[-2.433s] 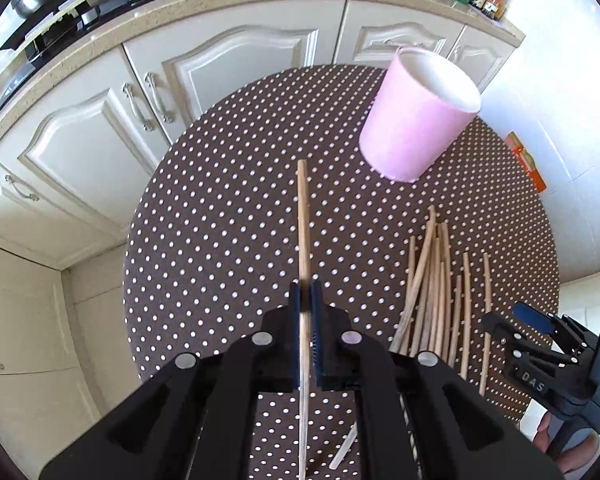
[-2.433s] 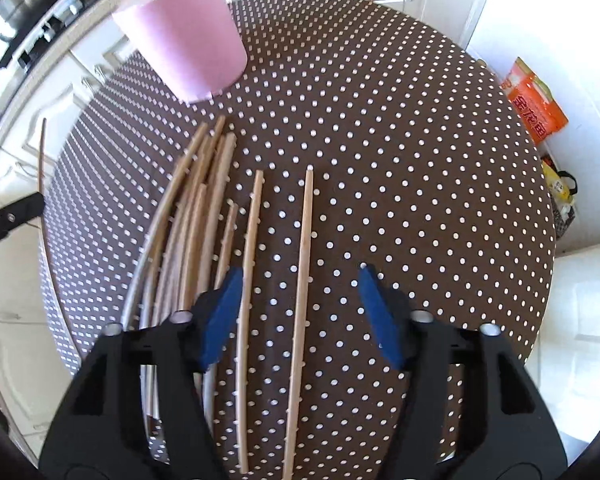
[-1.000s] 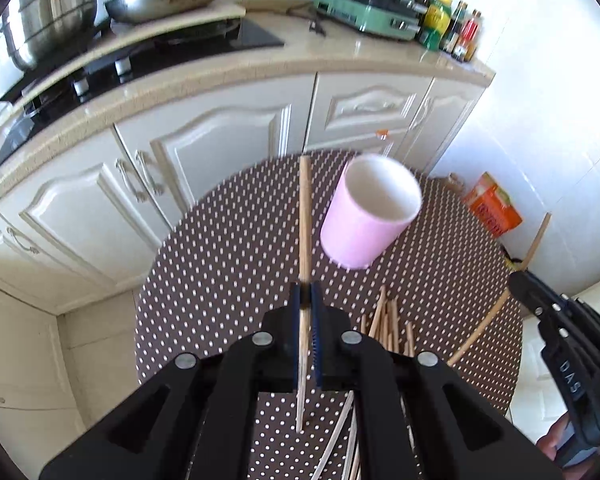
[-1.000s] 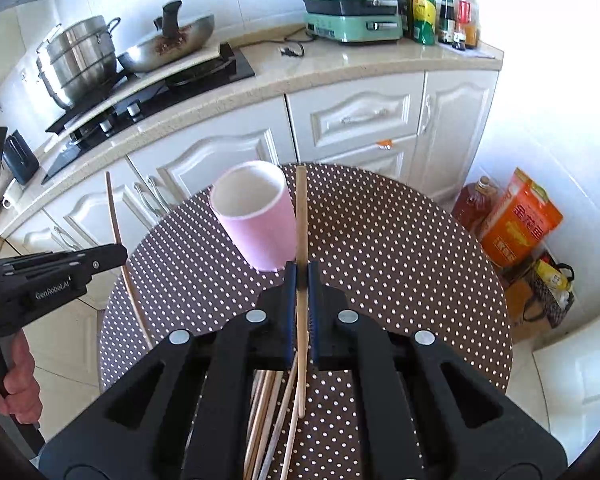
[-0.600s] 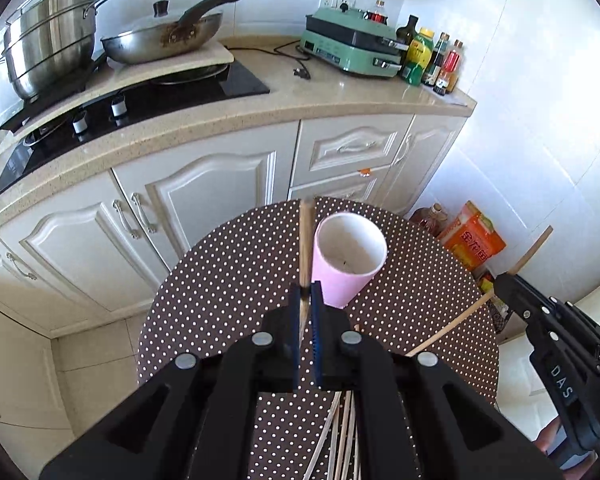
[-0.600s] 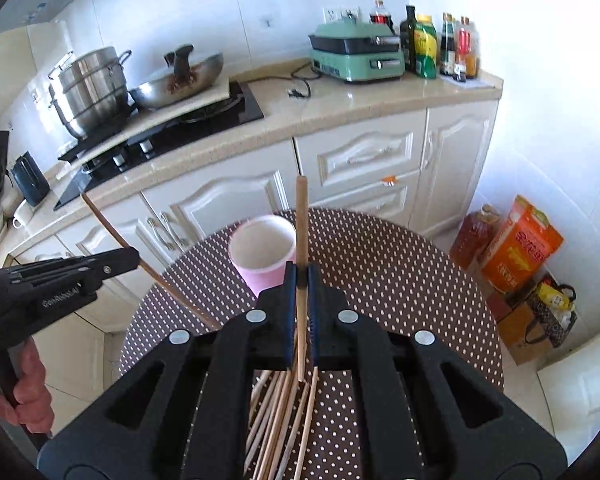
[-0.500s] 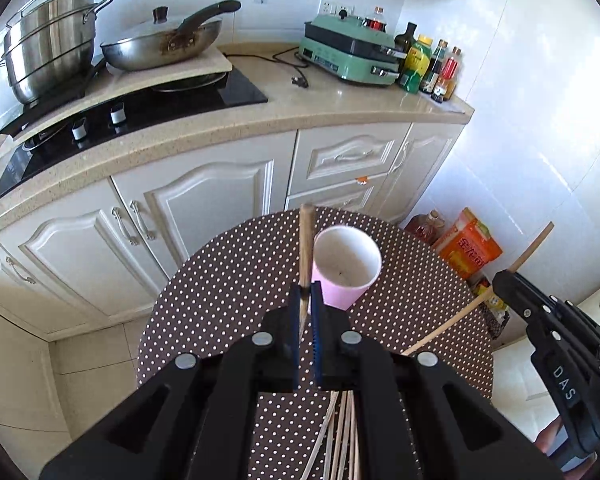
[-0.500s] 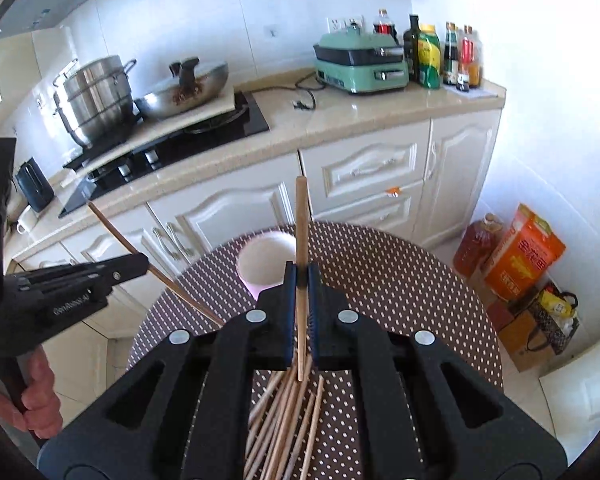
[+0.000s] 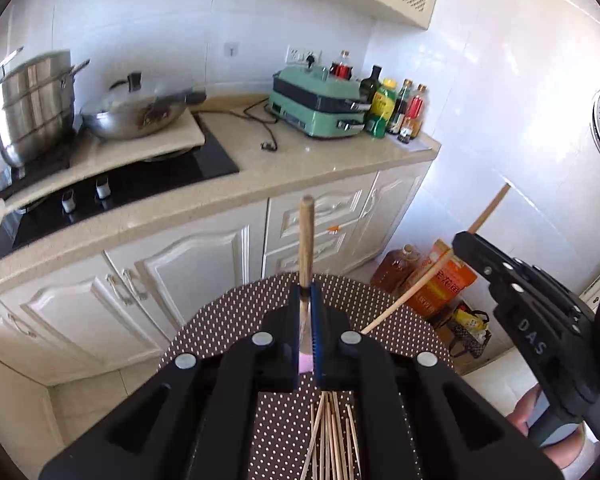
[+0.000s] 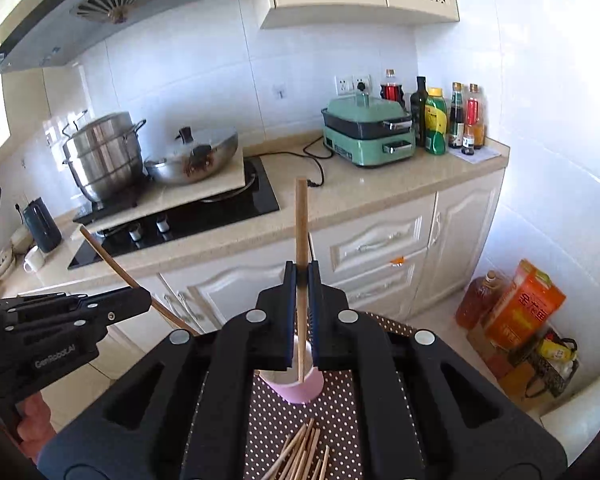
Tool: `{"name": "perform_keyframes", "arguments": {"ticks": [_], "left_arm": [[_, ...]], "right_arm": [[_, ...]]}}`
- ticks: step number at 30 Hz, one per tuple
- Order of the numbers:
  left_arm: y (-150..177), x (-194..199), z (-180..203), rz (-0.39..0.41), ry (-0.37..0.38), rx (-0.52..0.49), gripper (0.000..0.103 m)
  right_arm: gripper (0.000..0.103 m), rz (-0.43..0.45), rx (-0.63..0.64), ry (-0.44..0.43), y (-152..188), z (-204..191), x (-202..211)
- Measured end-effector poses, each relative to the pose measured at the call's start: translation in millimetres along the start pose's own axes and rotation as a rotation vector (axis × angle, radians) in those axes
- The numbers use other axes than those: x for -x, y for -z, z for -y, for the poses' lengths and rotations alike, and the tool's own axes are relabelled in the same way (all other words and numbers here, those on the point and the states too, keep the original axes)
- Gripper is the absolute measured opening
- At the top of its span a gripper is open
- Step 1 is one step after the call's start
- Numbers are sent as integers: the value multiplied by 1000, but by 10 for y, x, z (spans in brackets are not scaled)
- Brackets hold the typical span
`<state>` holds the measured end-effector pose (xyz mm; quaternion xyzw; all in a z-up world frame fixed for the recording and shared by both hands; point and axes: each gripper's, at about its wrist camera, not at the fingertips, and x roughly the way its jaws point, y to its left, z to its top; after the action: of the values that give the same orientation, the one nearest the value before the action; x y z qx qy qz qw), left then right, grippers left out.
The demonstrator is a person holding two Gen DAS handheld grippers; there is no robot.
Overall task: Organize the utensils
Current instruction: 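Lower the chopsticks into the pink cup and open both tools, then move both open tools back down to the chopstick pile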
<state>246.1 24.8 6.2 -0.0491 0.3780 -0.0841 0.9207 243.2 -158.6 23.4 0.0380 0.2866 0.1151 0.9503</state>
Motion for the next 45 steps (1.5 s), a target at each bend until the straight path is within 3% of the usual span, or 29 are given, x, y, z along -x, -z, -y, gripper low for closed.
{"name": "perform_keyframes", "arguments": {"ticks": [7,22,32,33,34,36,38,45], "left_arm": [[-166,-36,145,13,-3,-37,5],[250,-977,11,-208,-12,12,5],[412,-1218,-24,-185,-71,-47,6],[423,-1236,-38,-193,-68,-41,8],[430,-1250,-51,-199,-64,-37,18],[438,-1253,-77,-198,-63,-30,33],[444,-1229,-90,-182,-62,-27,34],[463,-1197,-175,-173,-80,-15,37]], "right_arm": [[6,-10,12,-12,-122,-52,-167],[6,-248,-38,-7,423,38,-1052],[7,-371,-70,-45,677,119,-1368],[7,-381,-74,-47,688,132,-1382],[8,-393,-79,-49,694,144,-1404],[20,-421,-104,-44,718,193,-1430],[69,-430,-135,-37,745,247,-1415],[69,-397,-159,-4,750,366,-1276]]}}
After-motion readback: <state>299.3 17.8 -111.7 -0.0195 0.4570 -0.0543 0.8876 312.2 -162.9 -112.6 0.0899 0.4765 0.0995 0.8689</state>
